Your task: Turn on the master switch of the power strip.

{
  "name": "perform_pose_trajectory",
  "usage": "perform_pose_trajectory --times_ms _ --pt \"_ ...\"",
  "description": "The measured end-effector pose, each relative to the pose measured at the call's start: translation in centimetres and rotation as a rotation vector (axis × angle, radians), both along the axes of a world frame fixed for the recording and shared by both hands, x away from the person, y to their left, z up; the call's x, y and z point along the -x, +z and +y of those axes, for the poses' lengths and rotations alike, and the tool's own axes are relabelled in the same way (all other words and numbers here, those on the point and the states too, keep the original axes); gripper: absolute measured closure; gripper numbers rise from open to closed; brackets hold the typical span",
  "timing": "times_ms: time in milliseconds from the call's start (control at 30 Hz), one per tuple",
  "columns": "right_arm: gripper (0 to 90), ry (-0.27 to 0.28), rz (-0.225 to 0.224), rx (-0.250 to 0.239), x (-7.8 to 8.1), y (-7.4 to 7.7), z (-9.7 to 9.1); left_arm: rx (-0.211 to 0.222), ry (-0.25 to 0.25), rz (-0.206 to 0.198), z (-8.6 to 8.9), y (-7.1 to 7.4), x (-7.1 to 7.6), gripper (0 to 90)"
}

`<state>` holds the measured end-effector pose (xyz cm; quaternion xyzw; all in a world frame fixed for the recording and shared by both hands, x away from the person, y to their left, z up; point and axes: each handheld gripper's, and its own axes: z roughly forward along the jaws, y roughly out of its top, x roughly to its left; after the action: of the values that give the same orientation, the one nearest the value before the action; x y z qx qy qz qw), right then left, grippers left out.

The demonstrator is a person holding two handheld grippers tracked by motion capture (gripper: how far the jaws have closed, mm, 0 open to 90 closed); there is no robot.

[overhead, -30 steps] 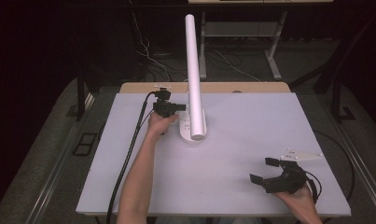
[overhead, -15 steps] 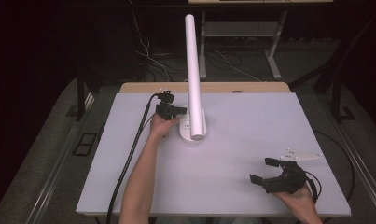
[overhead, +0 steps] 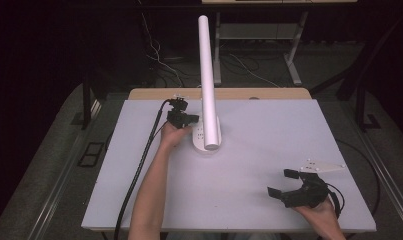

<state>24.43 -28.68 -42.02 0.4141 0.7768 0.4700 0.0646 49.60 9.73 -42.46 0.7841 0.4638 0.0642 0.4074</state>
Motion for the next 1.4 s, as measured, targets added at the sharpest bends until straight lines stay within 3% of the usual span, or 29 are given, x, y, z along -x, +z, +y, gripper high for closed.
perform_pose_trajectory --times_ms 167,367,467,600,700,833,967,1033,1167,1400 --pt "0.5 0.000 -0.001 0.000 0.0 0.0 0.0 0.005 0.016 0.017 0.0 0.0 -0.2 90.0" --pt "0.5 0.004 0.000 0.003 0.0 0.0 0.0 -0.044 0.026 0.006 -0.5 0.1 -0.3 90.0" --pt "0.5 0.005 -0.007 0.006 0.1 0.0 0.0 -0.030 0.025 0.020 -0.4 0.0 -0.3 90.0" --pt "0.5 0.002 -0.006 0.001 0.1 0.1 -0.1 -0.079 0.053 -0.025 -1.1 0.0 0.0 90.0" --pt "0.5 0.000 -0.005 0.000 0.0 0.1 -0.2 -0.066 0.065 -0.023 -1.1 0.0 0.1 90.0" --pt "0.5 -0.005 -0.007 -0.003 0.0 0.1 -0.2 -0.097 0.086 -0.047 -1.6 0.0 0.4 90.0" --pt "0.5 -0.004 -0.005 -0.002 0.0 0.1 -0.2 -0.071 0.082 -0.035 -1.4 -0.1 0.5 90.0" --pt "0.5 -0.003 -0.010 -0.001 0.0 0.1 -0.3 -0.101 0.069 -0.041 -1.3 0.0 0.6 90.0" --pt "0.5 -0.010 -0.008 -0.005 -0.1 0.1 -0.4 -0.074 0.090 -0.041 -1.4 -0.1 0.5 90.0" --pt "0.5 -0.013 -0.008 -0.007 -0.1 0.1 -0.4 -0.066 0.078 -0.020 -1.1 0.0 0.4 90.0"
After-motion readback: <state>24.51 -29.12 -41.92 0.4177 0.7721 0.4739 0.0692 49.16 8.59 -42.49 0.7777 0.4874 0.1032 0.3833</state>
